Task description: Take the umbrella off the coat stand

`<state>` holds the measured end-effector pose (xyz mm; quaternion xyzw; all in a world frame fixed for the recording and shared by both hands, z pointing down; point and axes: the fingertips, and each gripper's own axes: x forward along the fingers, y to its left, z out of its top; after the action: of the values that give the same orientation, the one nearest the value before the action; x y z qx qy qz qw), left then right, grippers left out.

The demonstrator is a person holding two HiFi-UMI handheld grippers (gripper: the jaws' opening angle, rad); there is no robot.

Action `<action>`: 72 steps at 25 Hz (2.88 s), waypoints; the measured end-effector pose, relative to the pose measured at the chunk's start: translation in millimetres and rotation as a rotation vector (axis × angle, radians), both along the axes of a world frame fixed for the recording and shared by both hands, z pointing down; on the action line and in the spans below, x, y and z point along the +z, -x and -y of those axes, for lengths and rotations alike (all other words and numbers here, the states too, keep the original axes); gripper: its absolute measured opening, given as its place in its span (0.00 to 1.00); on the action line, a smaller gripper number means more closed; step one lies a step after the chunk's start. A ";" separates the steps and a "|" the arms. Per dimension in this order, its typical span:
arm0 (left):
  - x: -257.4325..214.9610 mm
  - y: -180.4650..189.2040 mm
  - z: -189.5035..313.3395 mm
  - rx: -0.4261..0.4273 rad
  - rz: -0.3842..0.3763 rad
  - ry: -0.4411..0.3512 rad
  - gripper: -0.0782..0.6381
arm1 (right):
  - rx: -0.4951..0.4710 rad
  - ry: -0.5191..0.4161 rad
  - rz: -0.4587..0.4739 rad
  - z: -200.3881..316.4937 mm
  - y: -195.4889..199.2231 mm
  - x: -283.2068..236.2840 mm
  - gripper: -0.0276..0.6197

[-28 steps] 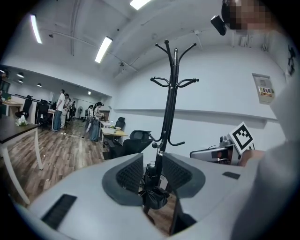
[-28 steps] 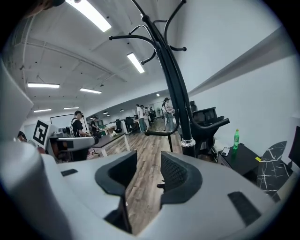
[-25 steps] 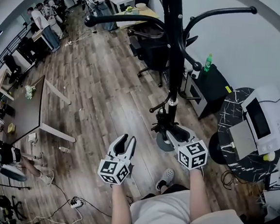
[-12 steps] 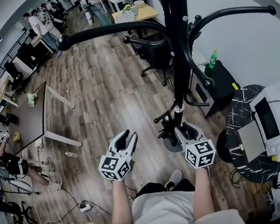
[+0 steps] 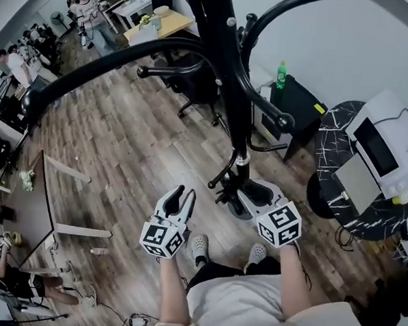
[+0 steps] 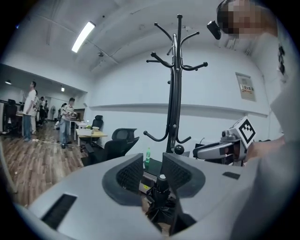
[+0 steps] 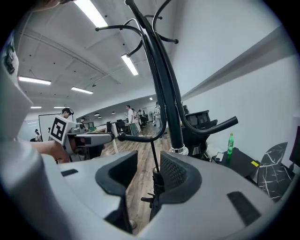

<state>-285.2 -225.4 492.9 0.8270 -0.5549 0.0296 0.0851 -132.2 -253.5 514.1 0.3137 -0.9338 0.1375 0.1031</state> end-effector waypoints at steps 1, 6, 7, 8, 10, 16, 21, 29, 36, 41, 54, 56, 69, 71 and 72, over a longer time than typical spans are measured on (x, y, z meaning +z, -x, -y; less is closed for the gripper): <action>2.2 -2.1 6.8 0.030 -0.003 -0.012 0.30 | 0.013 -0.009 0.000 2.9 1.3 -0.7 0.29; 24.6 -28.2 23.3 0.215 0.063 -0.033 0.30 | 0.100 -0.037 -0.022 17.8 6.8 0.7 0.29; 29.1 -32.7 25.2 0.254 0.061 -0.022 0.30 | 0.123 -0.037 -0.028 20.5 7.4 0.9 0.29; 33.6 -36.4 26.7 0.293 0.062 -0.010 0.30 | 0.144 -0.034 -0.029 21.7 8.4 1.3 0.29; 41.8 -43.0 29.6 0.372 0.071 0.007 0.30 | 0.178 -0.027 -0.023 20.6 11.3 3.3 0.29; 49.1 -66.7 51.0 0.571 0.076 -0.005 0.30 | 0.281 -0.036 -0.022 21.4 12.0 13.1 0.27; 49.3 -82.3 63.3 0.652 0.070 0.000 0.30 | 0.356 -0.018 -0.014 19.1 5.2 16.9 0.27; 47.3 -100.2 84.5 0.757 0.001 0.027 0.30 | 0.429 -0.001 -0.023 9.3 4.0 25.8 0.27; 47.1 -104.1 87.8 0.826 -0.039 0.029 0.30 | 0.486 0.006 -0.042 -0.3 -1.3 29.1 0.27; 48.1 -94.7 96.3 0.823 -0.046 0.035 0.30 | 0.491 0.012 -0.055 -7.2 1.7 31.0 0.27; 46.3 -102.4 96.4 0.788 0.039 -0.027 0.26 | 0.482 0.027 -0.055 -8.8 16.7 36.3 0.26; 46.3 -104.9 94.3 0.790 0.061 -0.036 0.26 | 0.480 0.028 -0.055 -8.8 20.7 37.7 0.26; 41.1 -96.7 86.3 0.755 0.130 -0.071 0.14 | 0.478 0.015 -0.057 0.2 41.9 32.7 0.25; 39.1 -93.9 85.8 0.747 0.146 -0.077 0.14 | 0.480 0.005 -0.050 4.4 45.8 33.4 0.24; 38.0 -92.7 85.6 0.743 0.156 -0.080 0.14 | 0.484 0.006 -0.046 6.3 47.2 33.7 0.24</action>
<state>-192.6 -311.0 530.9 0.9697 -0.2229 0.0997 -0.0061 -179.4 -259.8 547.8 0.5310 -0.8284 0.1539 0.0896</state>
